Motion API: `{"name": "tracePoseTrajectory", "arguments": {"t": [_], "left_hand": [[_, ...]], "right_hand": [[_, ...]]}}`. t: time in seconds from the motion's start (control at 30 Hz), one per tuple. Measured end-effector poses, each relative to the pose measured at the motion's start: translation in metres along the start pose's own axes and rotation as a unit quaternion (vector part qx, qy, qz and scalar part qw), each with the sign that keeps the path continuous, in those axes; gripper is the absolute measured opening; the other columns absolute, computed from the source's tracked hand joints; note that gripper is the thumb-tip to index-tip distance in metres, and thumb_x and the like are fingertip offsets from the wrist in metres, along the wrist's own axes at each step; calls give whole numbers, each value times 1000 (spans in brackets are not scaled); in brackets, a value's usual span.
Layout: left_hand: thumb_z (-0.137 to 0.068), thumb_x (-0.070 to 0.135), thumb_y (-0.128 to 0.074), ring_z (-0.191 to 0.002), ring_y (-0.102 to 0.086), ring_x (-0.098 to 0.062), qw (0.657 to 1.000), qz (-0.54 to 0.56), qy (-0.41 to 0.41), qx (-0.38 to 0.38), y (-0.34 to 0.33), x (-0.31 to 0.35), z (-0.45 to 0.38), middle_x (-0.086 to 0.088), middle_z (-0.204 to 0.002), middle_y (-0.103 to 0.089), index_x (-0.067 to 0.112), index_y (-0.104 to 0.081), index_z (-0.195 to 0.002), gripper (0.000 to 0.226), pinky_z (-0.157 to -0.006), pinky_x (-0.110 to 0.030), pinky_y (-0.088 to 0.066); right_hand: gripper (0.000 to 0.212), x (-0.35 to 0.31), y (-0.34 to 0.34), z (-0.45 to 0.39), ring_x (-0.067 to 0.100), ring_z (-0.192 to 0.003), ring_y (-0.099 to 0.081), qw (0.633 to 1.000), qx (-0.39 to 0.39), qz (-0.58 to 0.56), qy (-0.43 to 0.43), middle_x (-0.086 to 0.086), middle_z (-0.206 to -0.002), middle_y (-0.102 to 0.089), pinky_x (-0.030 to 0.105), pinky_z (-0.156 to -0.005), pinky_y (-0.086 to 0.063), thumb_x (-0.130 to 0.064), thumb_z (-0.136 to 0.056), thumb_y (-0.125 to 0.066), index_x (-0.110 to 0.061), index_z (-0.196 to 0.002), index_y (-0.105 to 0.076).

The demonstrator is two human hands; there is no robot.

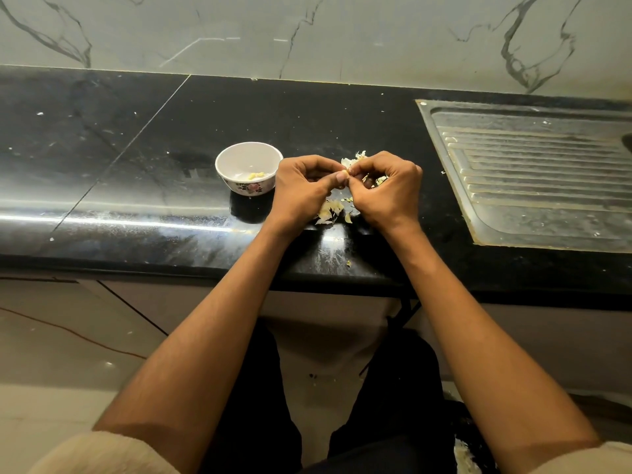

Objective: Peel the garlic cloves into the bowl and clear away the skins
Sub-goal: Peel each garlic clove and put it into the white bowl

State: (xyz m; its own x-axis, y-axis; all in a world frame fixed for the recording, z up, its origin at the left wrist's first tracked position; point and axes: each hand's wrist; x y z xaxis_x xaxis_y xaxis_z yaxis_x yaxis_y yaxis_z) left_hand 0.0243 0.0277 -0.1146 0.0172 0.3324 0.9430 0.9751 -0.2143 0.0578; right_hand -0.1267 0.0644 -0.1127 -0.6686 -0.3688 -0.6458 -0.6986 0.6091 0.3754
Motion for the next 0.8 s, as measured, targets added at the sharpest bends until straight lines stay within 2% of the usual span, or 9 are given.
{"name": "tracePoseTrajectory", "arguments": {"t": [0.2,0.37,0.57,0.7,0.8], "left_hand": [[-84,4,-81,-74,-72,-14,1000,6,-3,23,1,-1,-2,-10,-83,-78,1,-78,-91,8,-67,-22,-53],[-85,3,-80,-72,-68,-8,1000,11,-5,23,0,1,-1,-8,-84,-77,-1,-78,-94,10,-68,-20,-52],[-90,7,-76,-75,-67,-15,1000,21,15,-1,2,-3,-4,-7,-83,-78,11,-79,-92,5,-75,-37,-55],[-94,6,-71,-71,-63,-9,999,11,27,-24,2,-2,-5,-3,-81,-76,5,-78,-97,8,-69,-25,-53],[-95,4,-69,-68,-61,-7,999,9,35,-34,2,-2,-6,1,-76,-74,4,-77,-98,8,-66,-22,-52]], "right_hand": [[1,-1,1,1,10,-59,-64,999,-22,-14,23,-4,-76,-73,24,-56,-53,-14,-78,-78,-13,-79,-79],[3,-3,2,-1,8,-63,-65,997,10,-68,-23,-4,-77,-74,22,-59,-51,-14,-81,-80,-13,-79,-80],[14,-5,0,-2,8,-67,-66,996,-4,-80,-27,-5,-81,-73,26,-59,-54,-18,-77,-90,-18,-79,-76],[17,-3,-2,-2,17,-64,-64,998,-21,-54,-18,-9,-80,-70,32,-58,-54,-21,-78,-88,-20,-77,-71],[18,-2,-2,-2,13,-65,-62,998,-37,-40,-11,-10,-80,-67,27,-58,-52,-19,-80,-86,-16,-78,-69]]}}
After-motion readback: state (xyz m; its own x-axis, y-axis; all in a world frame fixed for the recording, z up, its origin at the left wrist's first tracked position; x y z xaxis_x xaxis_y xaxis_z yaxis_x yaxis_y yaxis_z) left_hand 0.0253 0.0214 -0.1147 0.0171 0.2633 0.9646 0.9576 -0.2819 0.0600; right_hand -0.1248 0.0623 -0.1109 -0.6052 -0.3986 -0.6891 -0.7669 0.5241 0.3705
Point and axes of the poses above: each hand's wrist, its own z-axis away from the middle knuckle, its own y-axis out of the back of the hand, x = y × z
